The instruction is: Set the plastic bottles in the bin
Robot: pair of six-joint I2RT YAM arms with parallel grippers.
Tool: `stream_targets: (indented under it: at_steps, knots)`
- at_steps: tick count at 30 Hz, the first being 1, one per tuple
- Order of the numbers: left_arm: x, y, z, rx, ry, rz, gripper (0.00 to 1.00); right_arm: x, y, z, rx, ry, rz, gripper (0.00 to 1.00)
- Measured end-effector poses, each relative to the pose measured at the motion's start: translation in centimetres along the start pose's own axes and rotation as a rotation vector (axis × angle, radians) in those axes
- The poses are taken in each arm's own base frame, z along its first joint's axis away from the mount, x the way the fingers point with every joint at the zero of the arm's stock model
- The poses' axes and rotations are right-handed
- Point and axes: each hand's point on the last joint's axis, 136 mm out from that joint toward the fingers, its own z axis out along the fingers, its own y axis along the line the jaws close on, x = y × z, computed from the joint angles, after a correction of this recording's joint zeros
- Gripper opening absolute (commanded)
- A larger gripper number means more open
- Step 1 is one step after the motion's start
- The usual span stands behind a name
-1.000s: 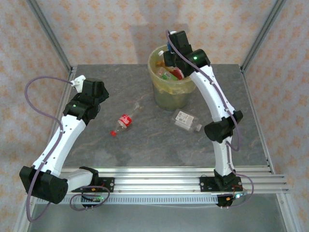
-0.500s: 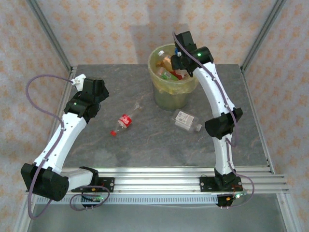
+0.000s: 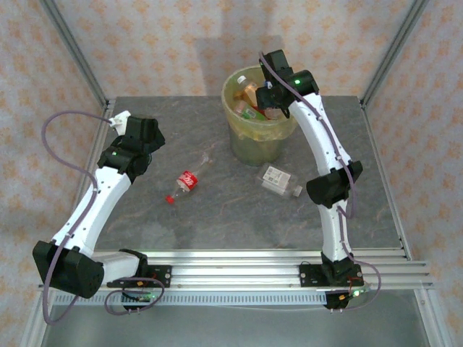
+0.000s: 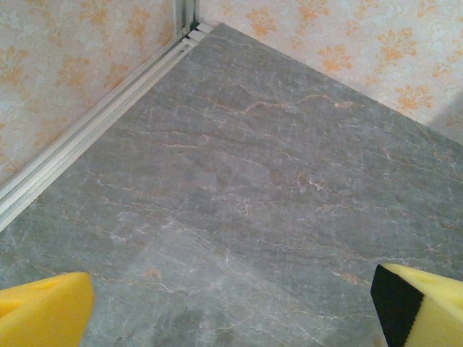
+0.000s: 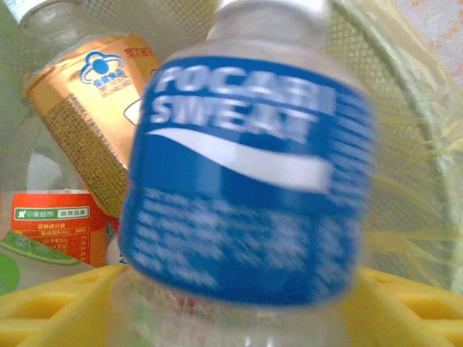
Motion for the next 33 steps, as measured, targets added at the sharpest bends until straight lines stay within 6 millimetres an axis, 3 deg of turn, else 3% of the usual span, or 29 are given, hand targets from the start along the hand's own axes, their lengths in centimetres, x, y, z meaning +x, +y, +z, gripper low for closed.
stream_targets:
  at_steps: [8, 15, 25, 33]
  knots:
    - [-0.1, 0.0, 0.2, -0.004, 0.002, -0.003, 1.0, -0.1, -0.1, 0.0, 0.004, -0.006, 0.001, 0.79]
    - [-0.2, -0.2, 0.3, -0.003, 0.004, -0.002, 1.0, -1.1, 0.0, 0.0, 0.008, -0.047, 0.014, 0.6]
    - [-0.2, -0.2, 0.3, -0.002, 0.004, -0.002, 1.0, -3.4, -0.5, -0.7, 0.032, -0.135, 0.033, 0.59]
    - [-0.2, -0.2, 0.3, -0.002, 0.004, -0.002, 1.0, -2.4, 1.1, 2.2, 0.0, -0.081, -0.011, 0.6]
